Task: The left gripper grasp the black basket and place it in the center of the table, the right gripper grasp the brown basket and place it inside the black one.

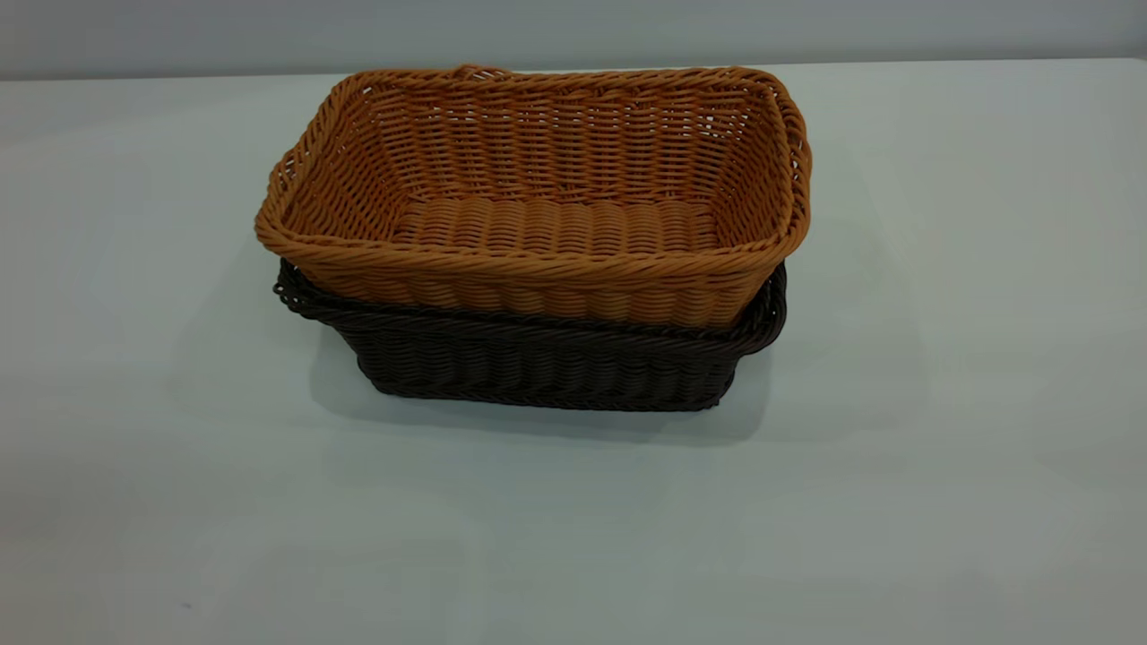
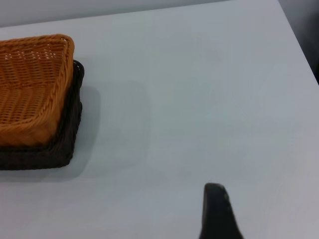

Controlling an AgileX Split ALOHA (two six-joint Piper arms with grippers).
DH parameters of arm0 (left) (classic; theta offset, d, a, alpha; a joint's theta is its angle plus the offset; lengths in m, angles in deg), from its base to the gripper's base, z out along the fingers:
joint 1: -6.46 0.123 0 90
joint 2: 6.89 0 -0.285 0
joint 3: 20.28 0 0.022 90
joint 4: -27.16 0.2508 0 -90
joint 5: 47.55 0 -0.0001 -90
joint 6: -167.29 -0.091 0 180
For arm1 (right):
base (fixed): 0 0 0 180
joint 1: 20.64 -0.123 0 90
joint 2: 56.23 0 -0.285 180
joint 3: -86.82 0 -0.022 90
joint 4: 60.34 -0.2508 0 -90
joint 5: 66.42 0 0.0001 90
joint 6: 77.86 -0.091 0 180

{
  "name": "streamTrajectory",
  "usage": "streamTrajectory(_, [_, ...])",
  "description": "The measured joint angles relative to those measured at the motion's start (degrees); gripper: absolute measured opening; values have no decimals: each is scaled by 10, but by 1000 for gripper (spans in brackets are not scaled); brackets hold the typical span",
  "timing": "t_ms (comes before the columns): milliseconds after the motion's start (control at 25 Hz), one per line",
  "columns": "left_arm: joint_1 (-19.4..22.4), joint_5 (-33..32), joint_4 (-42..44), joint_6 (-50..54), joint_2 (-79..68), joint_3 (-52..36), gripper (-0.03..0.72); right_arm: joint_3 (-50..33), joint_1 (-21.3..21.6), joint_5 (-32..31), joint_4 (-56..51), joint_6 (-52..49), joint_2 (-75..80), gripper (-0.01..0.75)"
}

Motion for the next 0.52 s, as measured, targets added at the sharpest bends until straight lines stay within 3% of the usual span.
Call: streamTrajectory(520, [0, 0, -2, 0, 0, -1, 580, 0, 0, 0, -1, -1, 0, 263])
